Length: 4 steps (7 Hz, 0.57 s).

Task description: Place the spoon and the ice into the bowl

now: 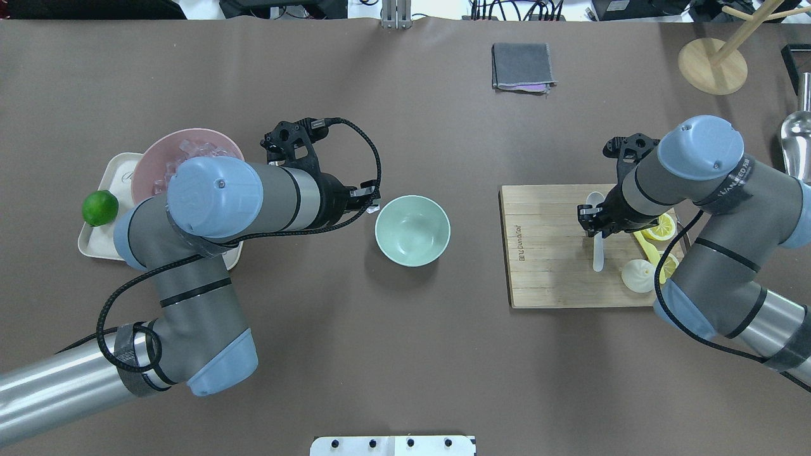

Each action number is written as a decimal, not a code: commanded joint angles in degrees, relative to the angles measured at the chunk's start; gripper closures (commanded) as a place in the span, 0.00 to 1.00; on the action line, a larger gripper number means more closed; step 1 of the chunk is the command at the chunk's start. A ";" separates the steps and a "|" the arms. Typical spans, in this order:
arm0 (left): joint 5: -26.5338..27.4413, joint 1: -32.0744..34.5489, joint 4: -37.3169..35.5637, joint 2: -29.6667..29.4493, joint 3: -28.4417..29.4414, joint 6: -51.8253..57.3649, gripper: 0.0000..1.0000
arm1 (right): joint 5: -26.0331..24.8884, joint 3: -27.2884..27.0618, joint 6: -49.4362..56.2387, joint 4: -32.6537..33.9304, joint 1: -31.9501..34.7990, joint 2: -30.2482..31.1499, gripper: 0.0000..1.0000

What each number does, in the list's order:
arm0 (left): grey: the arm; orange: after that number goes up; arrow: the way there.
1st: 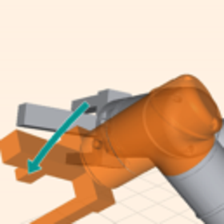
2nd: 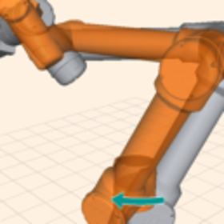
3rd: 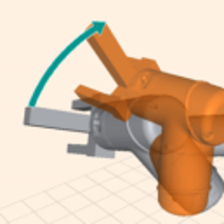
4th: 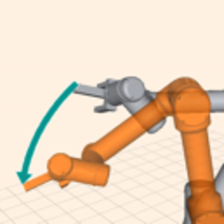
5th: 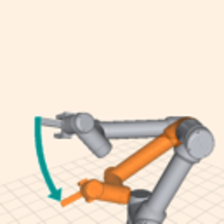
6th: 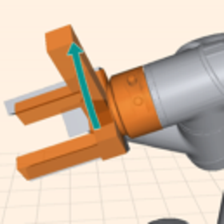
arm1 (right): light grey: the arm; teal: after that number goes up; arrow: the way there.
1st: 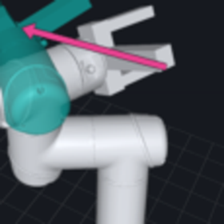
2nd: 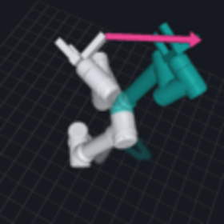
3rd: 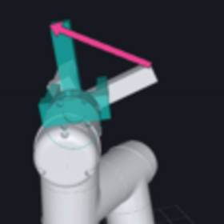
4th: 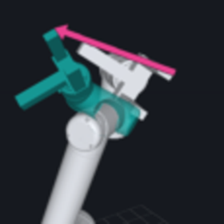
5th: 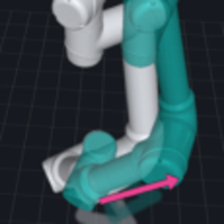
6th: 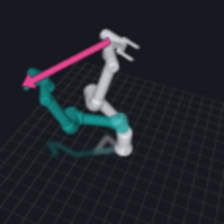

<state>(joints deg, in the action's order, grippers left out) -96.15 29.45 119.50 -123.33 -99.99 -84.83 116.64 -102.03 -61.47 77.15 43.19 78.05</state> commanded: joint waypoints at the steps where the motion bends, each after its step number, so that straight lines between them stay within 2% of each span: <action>1: 0.08 -0.96 0.03 -0.51 0.59 -0.24 1.00 | 4.71 -2.73 -0.06 0.46 3.11 -0.53 1.00; 4: 1.75 -2.90 0.20 -5.85 6.98 -0.25 1.00 | 5.53 -4.49 -0.06 0.37 4.79 -1.41 1.00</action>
<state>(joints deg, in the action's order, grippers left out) -94.91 27.09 119.58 -126.97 -95.85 -85.11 121.73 -105.76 -61.52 77.52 47.24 76.86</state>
